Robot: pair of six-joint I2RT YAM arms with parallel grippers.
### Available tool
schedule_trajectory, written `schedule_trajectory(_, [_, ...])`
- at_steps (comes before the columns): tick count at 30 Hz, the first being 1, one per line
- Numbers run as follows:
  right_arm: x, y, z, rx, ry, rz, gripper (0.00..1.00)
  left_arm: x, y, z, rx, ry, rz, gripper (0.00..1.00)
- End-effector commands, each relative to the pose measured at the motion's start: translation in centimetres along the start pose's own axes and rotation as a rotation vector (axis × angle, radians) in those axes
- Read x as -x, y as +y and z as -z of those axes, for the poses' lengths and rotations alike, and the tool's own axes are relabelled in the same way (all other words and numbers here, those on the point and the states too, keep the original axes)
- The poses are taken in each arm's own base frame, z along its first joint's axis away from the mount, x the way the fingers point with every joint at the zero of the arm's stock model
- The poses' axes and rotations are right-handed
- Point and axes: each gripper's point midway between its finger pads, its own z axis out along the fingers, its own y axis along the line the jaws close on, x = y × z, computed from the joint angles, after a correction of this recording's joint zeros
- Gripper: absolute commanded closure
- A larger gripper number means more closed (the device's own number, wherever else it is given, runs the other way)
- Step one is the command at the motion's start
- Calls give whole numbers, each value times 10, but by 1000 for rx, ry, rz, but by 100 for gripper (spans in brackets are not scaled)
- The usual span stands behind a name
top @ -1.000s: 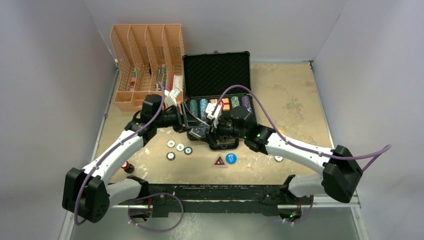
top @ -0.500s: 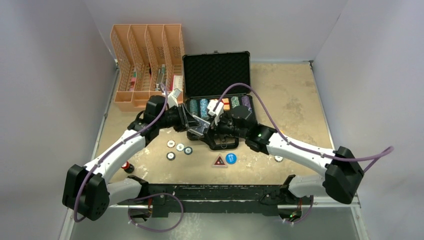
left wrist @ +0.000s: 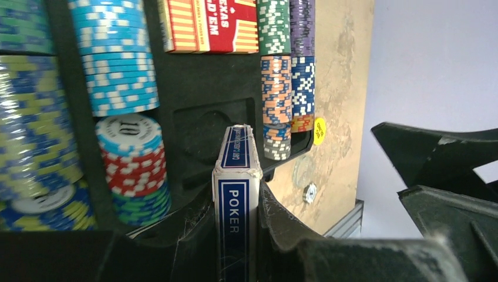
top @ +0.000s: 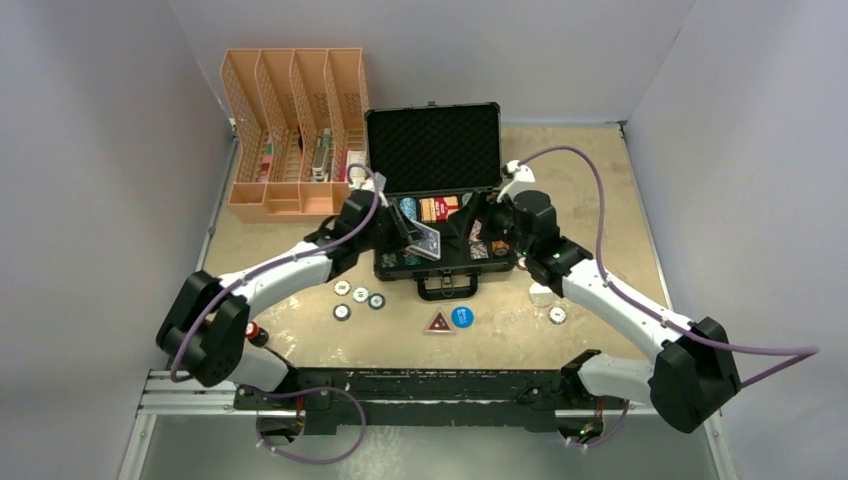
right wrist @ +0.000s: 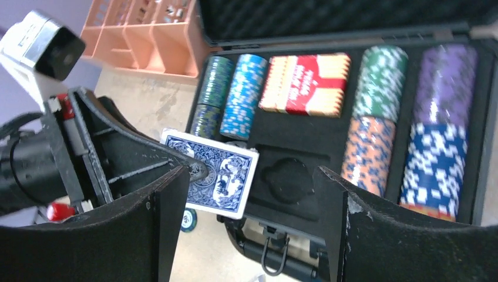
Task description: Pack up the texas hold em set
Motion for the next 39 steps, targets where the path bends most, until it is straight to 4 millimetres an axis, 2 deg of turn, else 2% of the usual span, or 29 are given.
schedule_trajectory(1, [3,-32,13,-138,-42,-292,21,27,-59,-19,-117,-161,16,100])
schedule_trajectory(4, [-3,-58,18,-206,-42,-375,23,15,-58,-37,-97,-157,29,100])
schedule_trajectory(6, [-6,-65,20,-213,-45,-394,24,10,-58,-46,-91,-163,31,100])
schedule_trajectory(10, [-8,-71,22,-215,-46,-401,24,5,-61,-63,-94,-176,34,100])
schedule_trajectory(15, [-8,-70,24,-207,-48,-397,24,-1,-46,-82,-48,-185,44,100])
schedule_trajectory(18, [-8,-72,26,-213,-52,-395,24,-10,-45,-88,-56,-147,58,88])
schedule_trajectory(23, [-5,-74,28,-222,-68,-388,24,-9,-37,-85,32,-151,10,55])
schedule_trajectory(27, [-6,-74,27,-217,-67,-385,24,-2,-15,-73,271,-126,-157,33])
schedule_trajectory(29, [-6,-74,27,-215,-66,-385,23,3,-11,-66,358,-124,-221,30])
schedule_trajectory(35, [-5,-75,26,-219,-69,-378,23,9,-6,-48,414,-170,-252,29])
schedule_trajectory(37, [-5,-75,26,-221,-71,-376,23,9,-3,-47,421,-168,-256,32])
schedule_trajectory(39, [-6,-76,26,-222,-70,-376,23,6,-1,-48,420,-156,-262,40])
